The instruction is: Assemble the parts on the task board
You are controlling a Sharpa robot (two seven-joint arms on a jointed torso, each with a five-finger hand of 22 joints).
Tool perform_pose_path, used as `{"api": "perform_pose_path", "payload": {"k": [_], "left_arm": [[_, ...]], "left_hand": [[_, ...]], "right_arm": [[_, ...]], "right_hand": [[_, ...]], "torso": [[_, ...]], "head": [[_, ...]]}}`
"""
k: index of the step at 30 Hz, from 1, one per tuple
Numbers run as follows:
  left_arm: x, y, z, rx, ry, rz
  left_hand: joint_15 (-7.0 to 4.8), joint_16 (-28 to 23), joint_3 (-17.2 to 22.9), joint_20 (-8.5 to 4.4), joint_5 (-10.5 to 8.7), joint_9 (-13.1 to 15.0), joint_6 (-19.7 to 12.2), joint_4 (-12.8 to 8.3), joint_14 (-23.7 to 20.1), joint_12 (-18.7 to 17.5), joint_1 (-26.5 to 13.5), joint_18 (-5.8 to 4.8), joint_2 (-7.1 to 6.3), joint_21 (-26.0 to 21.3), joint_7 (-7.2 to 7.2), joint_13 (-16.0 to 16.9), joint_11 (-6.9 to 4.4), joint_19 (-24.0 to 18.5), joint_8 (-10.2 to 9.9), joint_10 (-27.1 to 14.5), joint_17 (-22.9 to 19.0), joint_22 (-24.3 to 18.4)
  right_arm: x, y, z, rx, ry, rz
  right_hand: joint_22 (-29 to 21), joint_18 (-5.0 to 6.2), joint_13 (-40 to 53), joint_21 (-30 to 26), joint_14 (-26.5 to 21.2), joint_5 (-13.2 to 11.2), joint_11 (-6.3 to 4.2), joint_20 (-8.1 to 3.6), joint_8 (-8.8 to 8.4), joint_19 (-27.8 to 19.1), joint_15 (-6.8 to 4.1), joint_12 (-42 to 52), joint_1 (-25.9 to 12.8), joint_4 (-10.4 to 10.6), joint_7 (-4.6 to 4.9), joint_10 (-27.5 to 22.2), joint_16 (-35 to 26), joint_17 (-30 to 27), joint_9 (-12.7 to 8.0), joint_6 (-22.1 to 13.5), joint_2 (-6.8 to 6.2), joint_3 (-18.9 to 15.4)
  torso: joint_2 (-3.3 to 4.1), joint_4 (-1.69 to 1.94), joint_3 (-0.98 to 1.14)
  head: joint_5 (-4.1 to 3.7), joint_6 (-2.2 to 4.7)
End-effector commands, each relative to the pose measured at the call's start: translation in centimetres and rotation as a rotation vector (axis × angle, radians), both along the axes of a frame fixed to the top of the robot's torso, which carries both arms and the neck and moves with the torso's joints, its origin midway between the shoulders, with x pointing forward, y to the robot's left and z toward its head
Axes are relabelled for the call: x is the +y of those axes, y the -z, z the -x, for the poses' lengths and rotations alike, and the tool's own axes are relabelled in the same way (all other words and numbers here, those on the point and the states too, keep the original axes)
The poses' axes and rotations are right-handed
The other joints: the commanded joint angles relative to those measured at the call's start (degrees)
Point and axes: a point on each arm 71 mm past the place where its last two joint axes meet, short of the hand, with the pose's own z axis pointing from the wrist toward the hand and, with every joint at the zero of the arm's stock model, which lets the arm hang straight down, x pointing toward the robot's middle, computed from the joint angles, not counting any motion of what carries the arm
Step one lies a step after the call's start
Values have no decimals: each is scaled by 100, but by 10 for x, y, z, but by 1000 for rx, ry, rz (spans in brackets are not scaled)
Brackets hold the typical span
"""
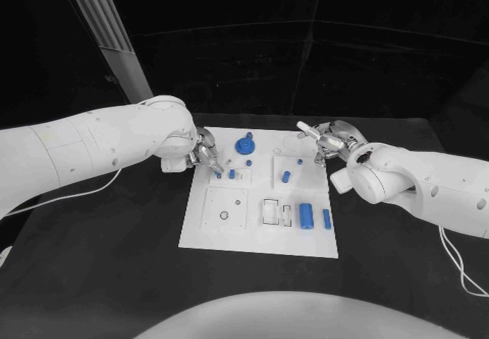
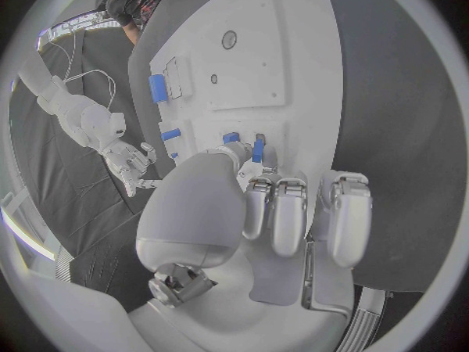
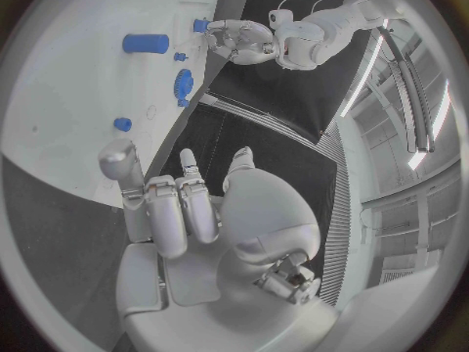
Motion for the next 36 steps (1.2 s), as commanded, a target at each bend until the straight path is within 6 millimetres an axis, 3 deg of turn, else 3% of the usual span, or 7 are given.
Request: {"api": "perform_pose_path", "payload": {"k": [1, 17, 36], "left_arm": [[2, 3, 1, 23, 4, -19], [1, 5, 2, 35, 14, -25], [0, 6, 4, 39, 17, -25]], "left_hand": [[-24, 17, 20, -36, -33, 8, 127, -1, 594, 7, -8, -37, 45, 23, -150, 1505, -18, 584, 36, 596, 1509, 1509], [-23, 17, 22, -35, -44, 11, 122, 0, 594, 7, -9, -37, 45, 23, -149, 1505, -17, 584, 37, 596, 1509, 1509], [-2, 17, -64, -33, -256, 45, 113, 121, 594, 7, -174, -37, 28, 23, -128, 1505, 5, 584, 61, 596, 1509, 1509]], "right_arm": [[0, -1, 0, -6, 2, -6], [0, -1, 0, -6, 2, -7], [0, -1, 0, -7, 4, -6]], "right_hand": [[422, 45, 1492, -39, 605, 22, -21, -14, 20, -11, -51, 15, 44, 2, 130, 596, 14, 1510, -4, 13, 18, -25], [422, 45, 1492, -41, 605, 22, -22, -15, 24, -10, -52, 15, 42, 4, 128, 596, 14, 1510, -4, 15, 20, -28], [422, 45, 1492, -41, 605, 22, -22, -15, 24, -10, -52, 15, 42, 4, 128, 596, 14, 1510, -4, 15, 20, -28]], "torso": [[-2, 1, 2], [0, 0, 4], [-1, 2, 1]], "head": [[-13, -9], [-24, -19], [-40, -26]]}}
